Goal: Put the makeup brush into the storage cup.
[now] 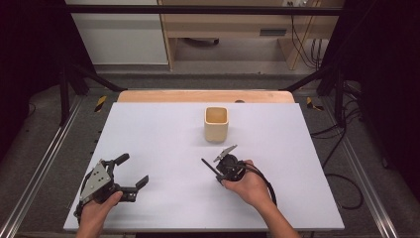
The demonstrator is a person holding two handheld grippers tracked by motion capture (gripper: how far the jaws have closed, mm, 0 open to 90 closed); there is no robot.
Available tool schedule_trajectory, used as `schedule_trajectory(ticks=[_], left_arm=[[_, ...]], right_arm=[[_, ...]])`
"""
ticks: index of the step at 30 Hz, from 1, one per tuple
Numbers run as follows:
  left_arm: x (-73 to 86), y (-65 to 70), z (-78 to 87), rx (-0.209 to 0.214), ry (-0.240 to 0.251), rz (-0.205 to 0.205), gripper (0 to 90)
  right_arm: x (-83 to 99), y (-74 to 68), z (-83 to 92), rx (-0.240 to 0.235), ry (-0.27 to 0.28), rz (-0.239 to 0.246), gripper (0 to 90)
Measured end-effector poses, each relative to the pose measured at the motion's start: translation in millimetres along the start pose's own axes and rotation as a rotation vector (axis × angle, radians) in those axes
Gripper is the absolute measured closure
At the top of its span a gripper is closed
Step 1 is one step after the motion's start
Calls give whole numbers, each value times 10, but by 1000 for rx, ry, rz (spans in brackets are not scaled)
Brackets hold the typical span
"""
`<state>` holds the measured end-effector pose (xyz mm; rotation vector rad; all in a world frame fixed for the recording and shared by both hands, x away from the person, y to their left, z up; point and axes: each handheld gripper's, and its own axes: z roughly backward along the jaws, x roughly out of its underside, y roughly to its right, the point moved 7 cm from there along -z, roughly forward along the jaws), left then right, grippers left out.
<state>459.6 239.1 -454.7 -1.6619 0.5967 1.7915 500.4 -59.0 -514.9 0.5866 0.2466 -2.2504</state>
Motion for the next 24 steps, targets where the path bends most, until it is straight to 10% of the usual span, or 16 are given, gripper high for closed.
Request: schedule_trajectory(ticks=[24], left_arm=[[17,33,-30,8,-21,-28,7]], right_arm=[[17,10,-20,-31,-30,-46,841]])
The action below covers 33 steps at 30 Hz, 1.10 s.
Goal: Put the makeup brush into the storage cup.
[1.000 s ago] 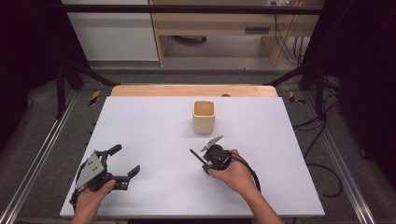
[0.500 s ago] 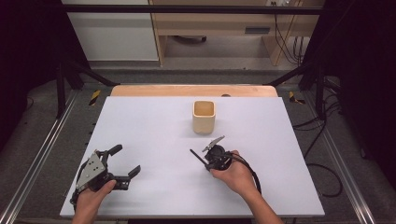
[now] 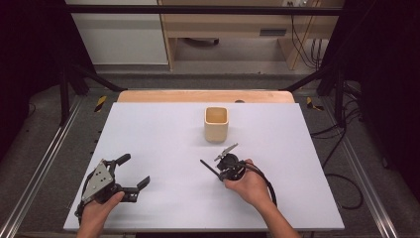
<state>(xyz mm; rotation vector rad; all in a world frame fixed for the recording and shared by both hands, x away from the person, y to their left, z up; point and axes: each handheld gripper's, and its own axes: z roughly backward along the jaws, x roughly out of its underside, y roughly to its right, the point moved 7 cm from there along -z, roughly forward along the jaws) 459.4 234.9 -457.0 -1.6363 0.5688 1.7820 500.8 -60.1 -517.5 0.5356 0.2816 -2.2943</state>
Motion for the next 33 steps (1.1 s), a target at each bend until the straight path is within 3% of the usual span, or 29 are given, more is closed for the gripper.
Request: schedule_trajectory(ticks=[5,20,24,29,33], left_arm=[[5,26,-6,5,-20,-26,7],[20,140,-82,-4,-62,-45,14],[38,169,-120,-33,-91,-64,17],[30,205,-151,-42,-97,-56,17],[1,240,-182,-47,-96,-86,17]], right_arm=[[4,-12,17,-12,1,13,841],[-92,-28,226,-32,-2,79,841],[-113,-47,264,-48,-11,102,841],[-147,-58,303,-52,-15,102,841],[-184,-68,339,-62,-24,117,841]])
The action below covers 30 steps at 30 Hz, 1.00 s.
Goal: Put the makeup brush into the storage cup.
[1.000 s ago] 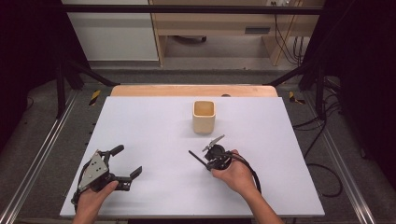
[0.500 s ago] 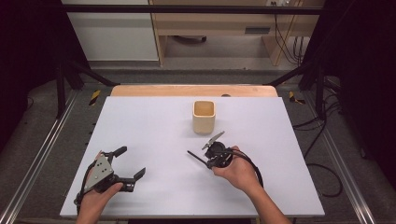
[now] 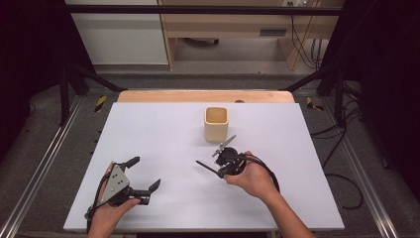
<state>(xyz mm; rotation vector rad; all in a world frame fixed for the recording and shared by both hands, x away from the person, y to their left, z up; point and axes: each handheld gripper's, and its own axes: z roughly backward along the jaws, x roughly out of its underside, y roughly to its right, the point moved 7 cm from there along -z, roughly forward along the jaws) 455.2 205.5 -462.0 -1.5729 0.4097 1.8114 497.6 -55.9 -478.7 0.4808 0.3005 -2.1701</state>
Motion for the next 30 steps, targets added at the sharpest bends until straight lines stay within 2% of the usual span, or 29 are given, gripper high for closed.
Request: schedule_trajectory(ticks=[4,7,9,12,20,23,30], left_arm=[[-7,67,-37,12,-12,-13,16],[-36,98,-42,21,-7,22,17],[-62,112,-41,25,0,22,17],[-90,148,-56,25,0,-9,16],[-115,263,-149,55,-38,-85,16],[-136,282,-204,79,-52,-91,17],[-184,263,-275,79,-63,-119,17]], right_arm=[[-59,-15,53,-8,-4,17,841],[-117,-24,81,-14,-6,27,841],[-162,-26,96,-17,-7,36,841],[-222,-27,119,-20,-7,43,841],[-288,-3,192,-19,-20,63,841],[-301,16,217,-26,-12,53,841],[-332,34,242,-39,-3,46,841]])
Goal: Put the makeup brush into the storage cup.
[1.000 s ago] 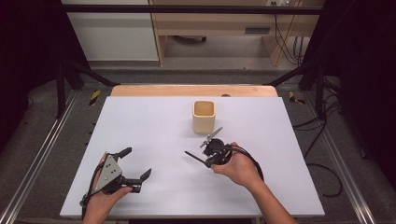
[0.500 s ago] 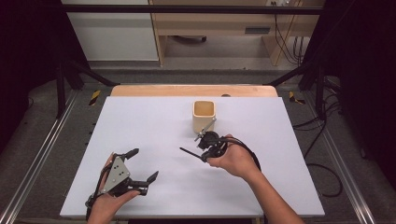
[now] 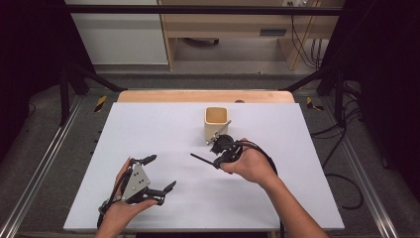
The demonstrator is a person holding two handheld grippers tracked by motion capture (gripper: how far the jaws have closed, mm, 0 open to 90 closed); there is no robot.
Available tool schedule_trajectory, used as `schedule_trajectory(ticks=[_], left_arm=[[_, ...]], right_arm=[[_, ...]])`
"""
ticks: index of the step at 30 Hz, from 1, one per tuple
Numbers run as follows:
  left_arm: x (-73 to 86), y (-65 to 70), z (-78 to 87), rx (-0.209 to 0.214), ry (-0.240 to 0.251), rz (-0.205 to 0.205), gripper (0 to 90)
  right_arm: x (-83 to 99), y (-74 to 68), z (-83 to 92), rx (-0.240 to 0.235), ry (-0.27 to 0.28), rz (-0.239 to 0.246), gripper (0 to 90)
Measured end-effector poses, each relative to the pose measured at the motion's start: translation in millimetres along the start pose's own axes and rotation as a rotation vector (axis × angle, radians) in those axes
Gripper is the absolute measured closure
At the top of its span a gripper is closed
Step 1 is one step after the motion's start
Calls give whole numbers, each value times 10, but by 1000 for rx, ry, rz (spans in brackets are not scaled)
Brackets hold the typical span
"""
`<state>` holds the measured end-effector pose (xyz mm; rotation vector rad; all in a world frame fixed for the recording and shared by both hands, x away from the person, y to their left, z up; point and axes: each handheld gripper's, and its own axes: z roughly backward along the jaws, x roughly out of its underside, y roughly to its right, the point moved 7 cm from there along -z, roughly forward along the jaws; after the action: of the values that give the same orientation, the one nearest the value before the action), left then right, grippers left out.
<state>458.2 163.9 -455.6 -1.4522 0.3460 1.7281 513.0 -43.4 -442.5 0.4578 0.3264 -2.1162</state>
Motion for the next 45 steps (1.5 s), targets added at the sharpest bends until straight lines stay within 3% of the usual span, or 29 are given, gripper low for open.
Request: schedule_trajectory(ticks=[6,28,36,41,42,45], left_arm=[[-84,-11,-66,33,-19,-29,17],[-240,168,-211,48,-60,-172,16],[-316,235,-245,61,-61,-189,17],[-351,278,-273,57,-54,-238,13],[-374,265,-280,43,-44,-263,13],[-370,323,-300,59,-51,-248,13]], right_arm=[[-62,16,94,13,9,5,841],[-120,-101,226,10,-19,43,841],[-110,-138,257,8,-40,60,841],[-95,-168,247,3,-48,66,841],[-94,-168,249,7,-50,68,841],[-92,-184,275,5,-56,51,841]])
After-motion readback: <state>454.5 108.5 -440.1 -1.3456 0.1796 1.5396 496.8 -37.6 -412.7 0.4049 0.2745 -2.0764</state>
